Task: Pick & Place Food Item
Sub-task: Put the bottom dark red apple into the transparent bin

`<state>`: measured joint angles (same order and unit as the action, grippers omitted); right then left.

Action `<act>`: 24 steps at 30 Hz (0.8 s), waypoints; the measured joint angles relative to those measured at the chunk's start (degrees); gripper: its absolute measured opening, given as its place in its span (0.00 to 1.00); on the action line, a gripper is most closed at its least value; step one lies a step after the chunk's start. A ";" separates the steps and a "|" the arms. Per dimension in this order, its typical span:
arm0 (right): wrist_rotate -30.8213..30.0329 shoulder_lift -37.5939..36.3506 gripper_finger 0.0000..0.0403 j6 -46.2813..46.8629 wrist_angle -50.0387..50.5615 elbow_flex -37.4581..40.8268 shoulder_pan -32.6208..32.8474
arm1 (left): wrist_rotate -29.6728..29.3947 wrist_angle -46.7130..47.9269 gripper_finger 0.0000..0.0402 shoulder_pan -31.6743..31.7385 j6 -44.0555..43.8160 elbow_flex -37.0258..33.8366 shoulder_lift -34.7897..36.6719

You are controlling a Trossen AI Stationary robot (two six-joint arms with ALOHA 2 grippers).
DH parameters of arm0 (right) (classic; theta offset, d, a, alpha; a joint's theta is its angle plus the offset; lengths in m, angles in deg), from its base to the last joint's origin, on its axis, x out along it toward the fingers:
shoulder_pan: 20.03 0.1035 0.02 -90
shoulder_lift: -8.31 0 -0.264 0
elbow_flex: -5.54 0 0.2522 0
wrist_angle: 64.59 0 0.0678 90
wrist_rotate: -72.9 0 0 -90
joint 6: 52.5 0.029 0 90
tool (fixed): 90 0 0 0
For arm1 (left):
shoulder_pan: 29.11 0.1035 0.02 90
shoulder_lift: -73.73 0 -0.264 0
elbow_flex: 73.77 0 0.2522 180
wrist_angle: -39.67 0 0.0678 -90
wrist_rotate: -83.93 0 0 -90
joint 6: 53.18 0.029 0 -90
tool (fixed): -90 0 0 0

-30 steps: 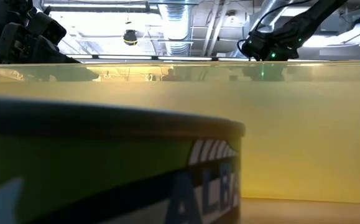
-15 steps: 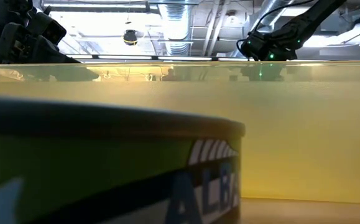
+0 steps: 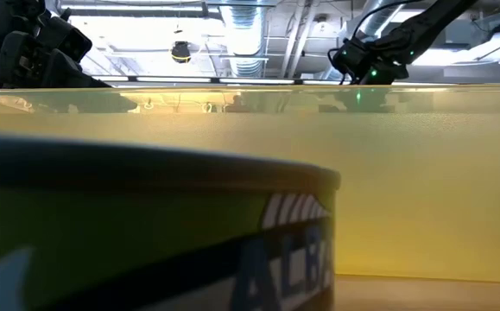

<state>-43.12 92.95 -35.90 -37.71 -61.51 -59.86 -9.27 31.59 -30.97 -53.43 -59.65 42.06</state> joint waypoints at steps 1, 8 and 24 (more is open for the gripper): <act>0.01 0.00 0.87 0.03 0.12 -0.22 0.00 | 0.00 0.00 0.61 0.02 0.00 0.00 0.00; 0.36 -0.02 0.83 0.95 2.55 -0.88 0.00 | -0.02 0.01 0.61 0.02 -0.01 0.00 0.00; 11.42 -0.02 0.97 -2.42 9.49 -0.88 -0.90 | -0.26 0.02 0.61 0.02 -0.20 0.00 0.01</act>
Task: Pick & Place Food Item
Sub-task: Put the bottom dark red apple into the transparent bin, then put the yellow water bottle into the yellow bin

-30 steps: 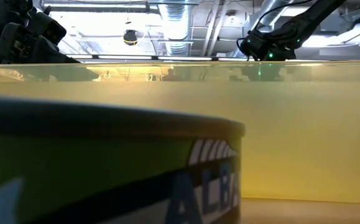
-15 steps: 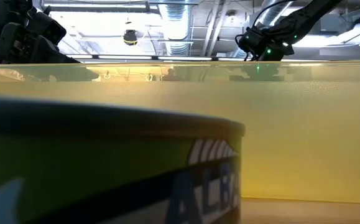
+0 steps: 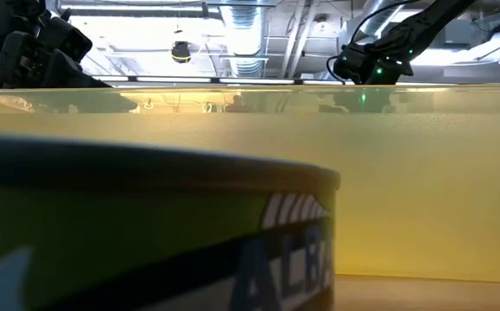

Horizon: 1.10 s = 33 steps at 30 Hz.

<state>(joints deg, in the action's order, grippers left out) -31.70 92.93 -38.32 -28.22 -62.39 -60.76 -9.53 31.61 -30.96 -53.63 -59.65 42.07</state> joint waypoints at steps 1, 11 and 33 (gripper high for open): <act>0.08 0.00 0.96 0.31 0.41 0.00 0.00 | 0.02 0.00 0.61 0.00 0.00 0.02 0.00; -2.21 0.00 0.96 0.86 3.00 -4.58 1.91 | 0.04 0.44 0.61 -0.02 0.00 0.01 0.00; 10.02 0.00 0.94 -3.66 28.79 -28.93 8.76 | 0.24 0.33 0.61 0.00 -0.02 0.00 0.00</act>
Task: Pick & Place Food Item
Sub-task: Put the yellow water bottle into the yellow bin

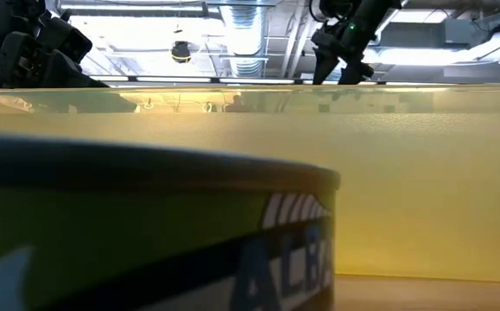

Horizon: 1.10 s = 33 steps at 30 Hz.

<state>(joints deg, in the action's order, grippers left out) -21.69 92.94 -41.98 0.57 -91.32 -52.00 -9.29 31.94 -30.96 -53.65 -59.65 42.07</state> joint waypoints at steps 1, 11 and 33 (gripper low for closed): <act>0.79 0.12 0.94 -0.02 0.06 -0.18 -0.04 | 0.01 -0.11 0.61 0.00 -0.02 0.00 -0.02; 0.30 16.70 0.94 -5.20 17.38 -21.36 0.20 | -0.04 -1.34 0.61 0.01 -0.02 0.00 0.00; 0.78 37.28 0.79 -11.07 38.62 -51.64 -1.71 | -0.20 0.37 0.61 -0.01 0.07 0.01 -0.01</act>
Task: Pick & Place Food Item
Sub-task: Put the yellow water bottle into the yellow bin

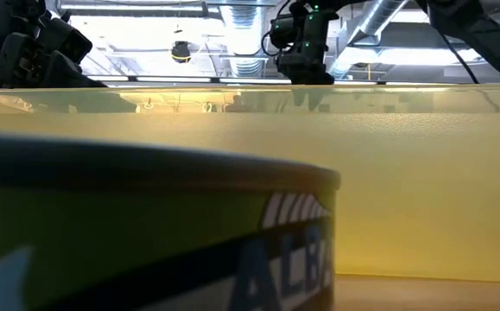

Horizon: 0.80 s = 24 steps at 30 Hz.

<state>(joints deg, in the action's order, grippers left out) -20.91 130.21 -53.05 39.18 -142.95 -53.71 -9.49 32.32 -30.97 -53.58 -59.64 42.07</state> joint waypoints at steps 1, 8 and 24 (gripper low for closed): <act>0.78 -0.25 0.78 -0.17 -0.01 0.00 0.03 | 0.00 0.00 0.61 0.01 0.00 0.01 0.01; 3.86 -0.28 0.77 -0.91 0.00 -0.02 1.03 | 0.02 0.13 0.61 0.00 0.04 -0.01 0.01; 2.09 0.03 0.77 2.07 0.00 0.00 0.93 | 0.20 0.15 0.61 0.01 -0.02 0.00 0.01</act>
<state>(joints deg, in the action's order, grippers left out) -18.82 130.24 -50.98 39.18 -142.95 -52.78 -9.29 32.46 -30.96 -53.61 -59.64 42.07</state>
